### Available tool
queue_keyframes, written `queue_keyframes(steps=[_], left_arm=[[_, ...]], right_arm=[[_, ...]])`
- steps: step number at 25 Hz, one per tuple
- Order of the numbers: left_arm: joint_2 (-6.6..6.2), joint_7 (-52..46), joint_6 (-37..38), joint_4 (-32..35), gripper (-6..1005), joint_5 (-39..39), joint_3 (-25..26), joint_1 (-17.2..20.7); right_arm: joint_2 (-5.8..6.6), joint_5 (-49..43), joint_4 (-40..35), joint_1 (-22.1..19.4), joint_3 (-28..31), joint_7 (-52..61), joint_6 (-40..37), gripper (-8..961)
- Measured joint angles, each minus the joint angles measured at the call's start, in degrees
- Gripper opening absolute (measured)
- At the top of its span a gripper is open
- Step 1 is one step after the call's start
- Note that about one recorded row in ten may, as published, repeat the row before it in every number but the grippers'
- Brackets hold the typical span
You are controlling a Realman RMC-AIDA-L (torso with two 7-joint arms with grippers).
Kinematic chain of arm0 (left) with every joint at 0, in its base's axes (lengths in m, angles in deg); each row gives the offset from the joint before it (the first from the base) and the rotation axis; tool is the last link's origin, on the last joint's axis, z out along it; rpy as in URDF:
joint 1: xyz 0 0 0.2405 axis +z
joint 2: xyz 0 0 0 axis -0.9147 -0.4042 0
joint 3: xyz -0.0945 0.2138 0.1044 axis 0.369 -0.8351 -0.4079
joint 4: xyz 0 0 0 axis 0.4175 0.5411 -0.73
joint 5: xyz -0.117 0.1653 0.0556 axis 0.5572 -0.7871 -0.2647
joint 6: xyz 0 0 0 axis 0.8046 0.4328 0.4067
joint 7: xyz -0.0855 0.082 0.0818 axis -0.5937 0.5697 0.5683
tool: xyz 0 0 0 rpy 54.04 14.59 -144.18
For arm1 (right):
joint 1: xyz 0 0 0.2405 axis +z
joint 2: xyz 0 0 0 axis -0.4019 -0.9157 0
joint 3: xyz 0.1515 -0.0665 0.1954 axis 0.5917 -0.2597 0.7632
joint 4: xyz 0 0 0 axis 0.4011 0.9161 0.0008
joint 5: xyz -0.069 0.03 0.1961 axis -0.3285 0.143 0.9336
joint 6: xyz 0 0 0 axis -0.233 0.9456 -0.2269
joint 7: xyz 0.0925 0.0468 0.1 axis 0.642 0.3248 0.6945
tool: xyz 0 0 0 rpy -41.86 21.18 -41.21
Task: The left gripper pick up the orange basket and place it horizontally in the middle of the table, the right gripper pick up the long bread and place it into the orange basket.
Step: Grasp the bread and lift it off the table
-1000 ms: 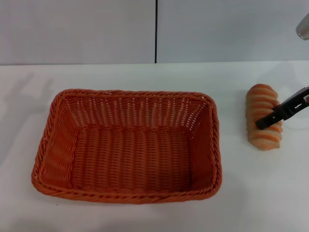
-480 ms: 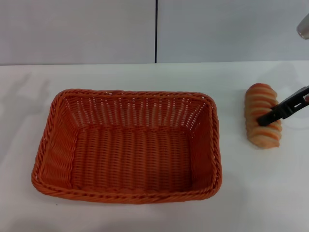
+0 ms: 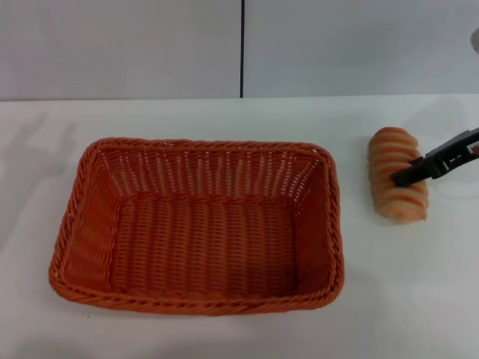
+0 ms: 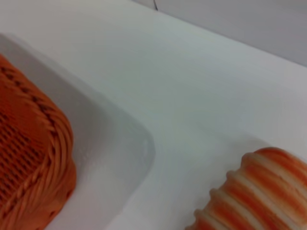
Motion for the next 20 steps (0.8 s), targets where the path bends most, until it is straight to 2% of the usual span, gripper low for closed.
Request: queue_keyframes(steps=[6, 20], left_arm=[[0.0, 0.0, -0.4, -0.2, 564, 0.1, 0.1, -0.4], [-0.09, -0.1, -0.6, -0.2, 564, 0.2, 0.2, -0.9]], right_arm=[[0.29, 2.1, -0.7, -1.2, 1.1, -0.1, 0.0, 445], [0.39, 4.2, -4.2, -3.3, 2.8, 0.2, -0.7, 361]])
